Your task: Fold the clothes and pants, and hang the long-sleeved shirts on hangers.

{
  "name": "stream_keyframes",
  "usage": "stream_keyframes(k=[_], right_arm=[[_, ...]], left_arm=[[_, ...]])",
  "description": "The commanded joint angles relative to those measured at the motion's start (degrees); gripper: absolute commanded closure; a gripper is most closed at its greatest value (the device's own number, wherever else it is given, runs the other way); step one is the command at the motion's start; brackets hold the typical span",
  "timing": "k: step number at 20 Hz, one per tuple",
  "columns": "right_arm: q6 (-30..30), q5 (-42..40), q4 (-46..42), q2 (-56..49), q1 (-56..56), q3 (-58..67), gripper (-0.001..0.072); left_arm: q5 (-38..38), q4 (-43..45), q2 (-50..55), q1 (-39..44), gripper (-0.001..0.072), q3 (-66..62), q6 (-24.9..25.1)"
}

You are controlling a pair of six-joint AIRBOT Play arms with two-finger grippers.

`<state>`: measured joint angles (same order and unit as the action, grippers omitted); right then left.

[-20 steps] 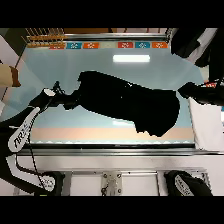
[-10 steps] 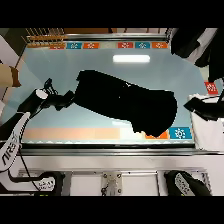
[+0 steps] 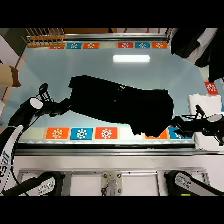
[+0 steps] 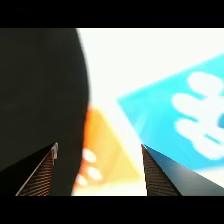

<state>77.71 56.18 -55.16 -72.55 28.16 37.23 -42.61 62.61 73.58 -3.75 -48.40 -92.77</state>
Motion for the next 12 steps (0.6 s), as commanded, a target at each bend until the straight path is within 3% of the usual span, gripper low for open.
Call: stream_keyframes(k=[1, 5, 6, 7, 8, 9, 12], right_arm=[[-8.07, -4.74, 11.3, -6.01, -2.78, -0.59, 0.0123], [-13.75, -5.33, 18.75, -8.96, -6.56, -0.37, 0.0132], [-14.51, -5.33, 18.82, -9.03, -7.26, -0.22, 0.0205], [-16.2, -5.05, 18.8, -8.98, -7.58, 0.11, 0.0446], [-17.4, -4.39, 18.75, -8.83, -7.52, 0.66, 0.0633], [-17.75, -3.8, 18.34, -8.37, -7.43, 1.38, 0.0698], [-16.68, -0.55, 12.9, -3.82, -7.43, 6.73, 0.0699]], left_arm=[[-0.07, 0.35, -0.66, -0.04, 0.0699, 0.44, -0.07], [0.0, 0.35, -0.66, -0.04, 0.0699, 0.44, -0.07], [0.02, 0.35, -0.66, -0.04, 0.0698, 0.44, -0.07], [0.02, 0.42, -0.66, -0.07, 0.0699, 0.44, -0.07], [0.0, 0.39, -0.66, -0.33, 0.0699, 0.42, -0.07], [-0.48, 0.42, -0.68, -0.9, 0.0699, 0.24, -0.07], [-4.39, 0.42, -1.86, -3.96, 0.0698, -4.52, -0.04]])
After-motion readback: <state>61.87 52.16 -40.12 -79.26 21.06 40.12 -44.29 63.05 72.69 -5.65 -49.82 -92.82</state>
